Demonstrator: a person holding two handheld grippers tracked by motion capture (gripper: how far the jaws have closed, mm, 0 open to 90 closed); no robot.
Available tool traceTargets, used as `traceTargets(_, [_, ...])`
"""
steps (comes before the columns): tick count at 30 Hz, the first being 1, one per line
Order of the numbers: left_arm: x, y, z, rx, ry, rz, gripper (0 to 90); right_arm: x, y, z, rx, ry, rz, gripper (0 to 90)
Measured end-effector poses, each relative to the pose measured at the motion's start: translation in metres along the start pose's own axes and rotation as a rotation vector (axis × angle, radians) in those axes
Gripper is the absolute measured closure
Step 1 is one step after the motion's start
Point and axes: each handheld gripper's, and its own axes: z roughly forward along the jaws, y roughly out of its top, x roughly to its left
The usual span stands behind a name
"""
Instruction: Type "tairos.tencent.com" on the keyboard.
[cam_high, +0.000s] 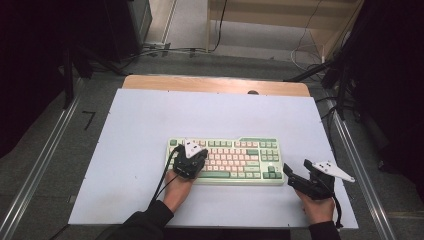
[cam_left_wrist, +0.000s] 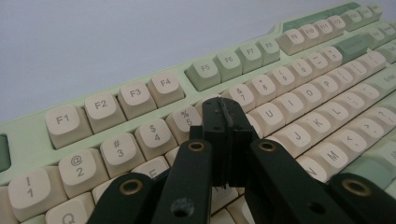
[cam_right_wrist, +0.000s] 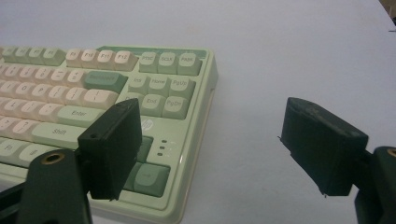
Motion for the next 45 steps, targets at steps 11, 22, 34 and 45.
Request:
traceTargets(11, [0.000, 0.001, 0.000, 0.008, -0.004, -0.002, 90.0, 0.000, 0.000, 0.000, 0.000, -0.002, -0.003, 18.8])
traceTargets(22, [0.001, 0.001, 0.002, 0.032, -0.015, -0.012, 90.0, 0.001, 0.000, 0.001, 0.002, 0.001, -0.005, 18.8])
traceTargets(34, [0.002, 0.002, -0.002, 0.013, -0.022, -0.025, 90.0, 0.001, 0.000, 0.002, 0.002, 0.002, -0.007, 18.8])
traceTargets(45, [0.008, 0.002, -0.012, -0.003, -0.022, -0.038, 90.0, 0.002, 0.003, 0.005, -0.001, 0.011, -0.010, 18.8])
